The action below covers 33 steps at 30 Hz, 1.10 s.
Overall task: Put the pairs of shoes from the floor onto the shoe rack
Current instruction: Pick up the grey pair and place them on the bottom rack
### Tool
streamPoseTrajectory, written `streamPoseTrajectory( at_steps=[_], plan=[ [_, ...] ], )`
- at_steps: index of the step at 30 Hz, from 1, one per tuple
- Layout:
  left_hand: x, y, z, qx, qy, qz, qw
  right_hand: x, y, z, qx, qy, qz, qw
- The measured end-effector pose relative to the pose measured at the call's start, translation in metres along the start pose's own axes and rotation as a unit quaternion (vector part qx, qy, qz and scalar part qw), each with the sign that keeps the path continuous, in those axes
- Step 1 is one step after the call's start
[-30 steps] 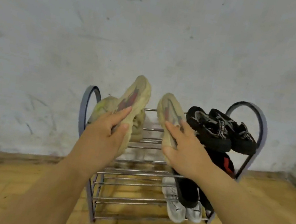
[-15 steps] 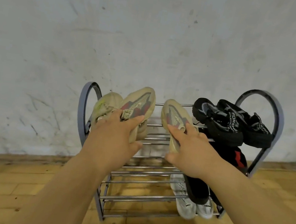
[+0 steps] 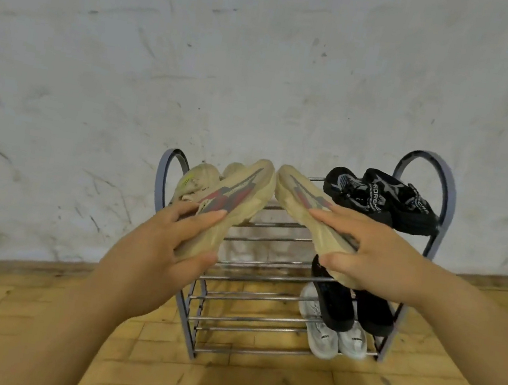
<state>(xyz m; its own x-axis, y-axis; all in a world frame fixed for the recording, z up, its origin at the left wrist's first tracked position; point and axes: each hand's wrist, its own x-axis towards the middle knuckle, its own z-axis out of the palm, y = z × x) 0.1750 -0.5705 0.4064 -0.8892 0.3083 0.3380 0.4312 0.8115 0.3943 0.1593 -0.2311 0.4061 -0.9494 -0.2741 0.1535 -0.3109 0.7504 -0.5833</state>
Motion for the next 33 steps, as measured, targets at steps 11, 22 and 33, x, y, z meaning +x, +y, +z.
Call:
streamPoseTrajectory(
  at_steps=[11,22,33],
  plan=[
    [-0.059,-0.016,0.009,-0.002,-0.225,0.001,0.974,-0.061,0.006,0.025,-0.042,-0.255,0.016,0.966],
    [-0.043,-0.092,0.085,0.089,-0.489,0.008,0.868,-0.035,0.058,0.184,-0.133,-0.437,0.093,0.885],
    [-0.093,-0.213,0.278,0.006,-0.307,-0.147,0.94,0.01,0.148,0.351,-0.111,-0.249,0.154,0.95]
  ],
)
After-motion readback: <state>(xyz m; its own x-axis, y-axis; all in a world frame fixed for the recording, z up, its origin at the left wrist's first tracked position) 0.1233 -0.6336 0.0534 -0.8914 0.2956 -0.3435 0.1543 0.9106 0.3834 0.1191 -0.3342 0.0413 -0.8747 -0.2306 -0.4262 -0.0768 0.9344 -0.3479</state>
